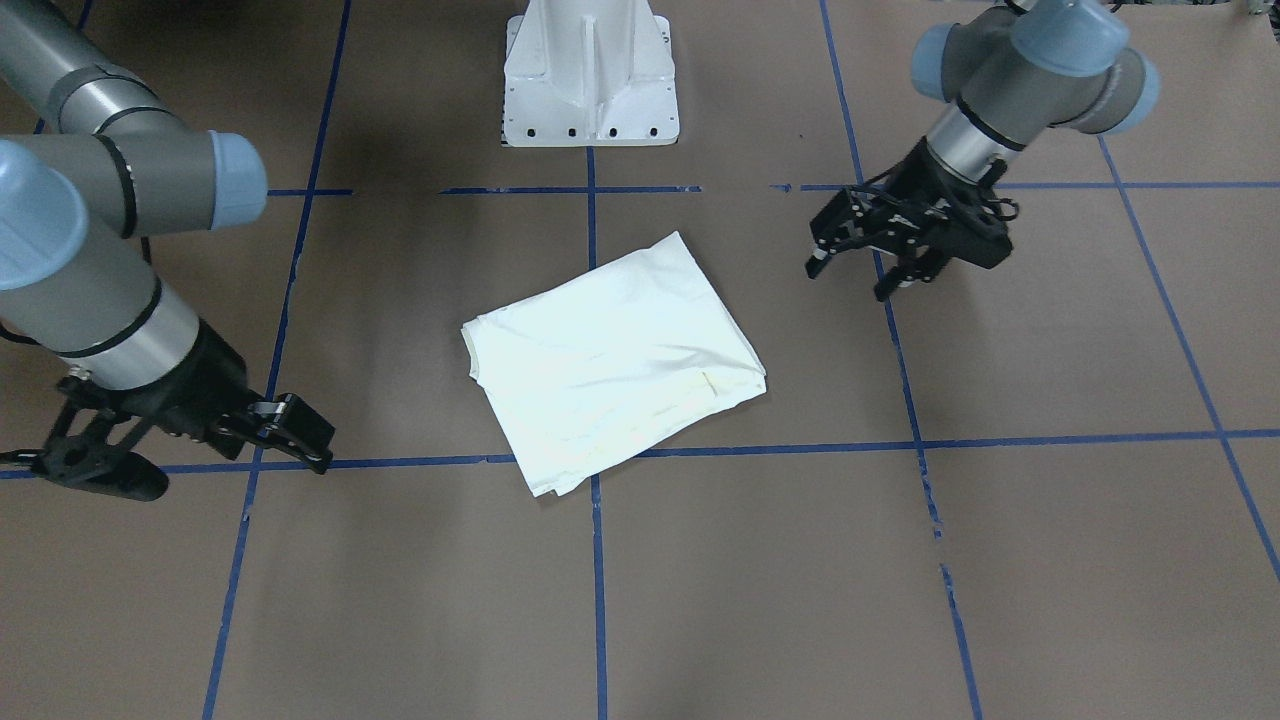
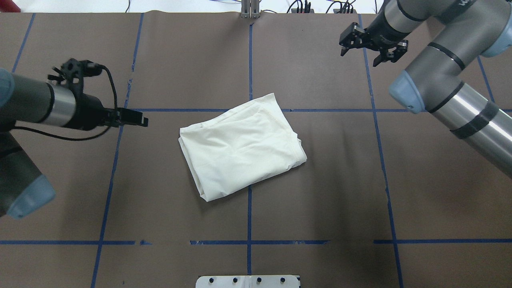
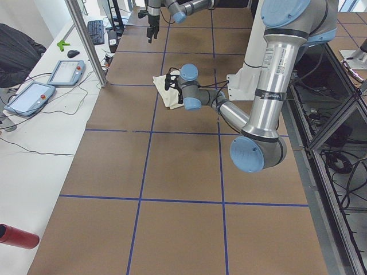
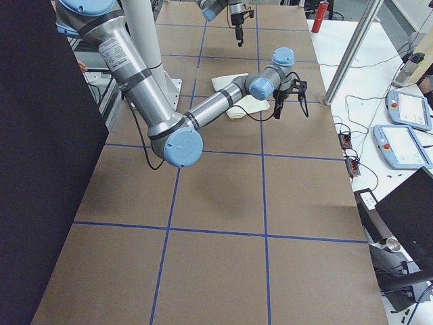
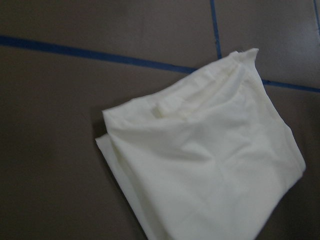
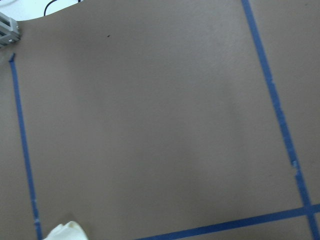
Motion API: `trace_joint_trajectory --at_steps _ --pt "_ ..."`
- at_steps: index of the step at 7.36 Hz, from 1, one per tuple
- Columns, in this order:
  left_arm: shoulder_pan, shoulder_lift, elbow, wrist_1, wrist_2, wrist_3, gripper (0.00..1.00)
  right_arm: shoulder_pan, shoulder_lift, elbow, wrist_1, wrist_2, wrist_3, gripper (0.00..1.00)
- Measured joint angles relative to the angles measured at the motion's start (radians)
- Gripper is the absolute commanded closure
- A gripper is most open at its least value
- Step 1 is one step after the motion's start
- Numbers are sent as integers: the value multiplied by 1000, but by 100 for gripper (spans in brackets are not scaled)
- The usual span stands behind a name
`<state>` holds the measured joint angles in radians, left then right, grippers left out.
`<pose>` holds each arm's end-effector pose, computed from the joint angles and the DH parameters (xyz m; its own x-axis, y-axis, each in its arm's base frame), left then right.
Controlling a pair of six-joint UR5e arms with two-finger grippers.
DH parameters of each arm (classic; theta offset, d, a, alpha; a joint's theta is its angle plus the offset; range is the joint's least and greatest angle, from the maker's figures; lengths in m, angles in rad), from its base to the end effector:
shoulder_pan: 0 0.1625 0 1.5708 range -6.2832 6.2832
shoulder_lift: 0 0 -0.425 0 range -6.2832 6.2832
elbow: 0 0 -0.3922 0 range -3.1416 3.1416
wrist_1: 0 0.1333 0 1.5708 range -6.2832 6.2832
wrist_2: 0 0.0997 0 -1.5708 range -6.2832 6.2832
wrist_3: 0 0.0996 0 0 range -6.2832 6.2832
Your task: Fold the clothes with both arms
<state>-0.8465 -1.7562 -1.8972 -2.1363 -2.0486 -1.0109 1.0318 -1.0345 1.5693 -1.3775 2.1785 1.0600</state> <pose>0.2959 -0.4665 0.3422 0.4767 0.1730 -0.8619 0.1695 0.9440 0.2832 -0.2852 -0.6258 0.3226 0.5833 0.1934 0.7889 -0.2572 0.9652 -0.0465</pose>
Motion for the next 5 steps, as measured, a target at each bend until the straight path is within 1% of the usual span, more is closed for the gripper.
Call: trace_joint_trajectory --at_steps 1,2,5 --pt "-105 16 -1 98 0 198 0 38 -71 17 -4 2 -132 0" --pt "-205 37 11 167 -4 379 0 80 -145 28 -7 6 -269 0" --pt "-480 108 92 288 -99 861 0 247 -361 31 -35 46 -722 0"
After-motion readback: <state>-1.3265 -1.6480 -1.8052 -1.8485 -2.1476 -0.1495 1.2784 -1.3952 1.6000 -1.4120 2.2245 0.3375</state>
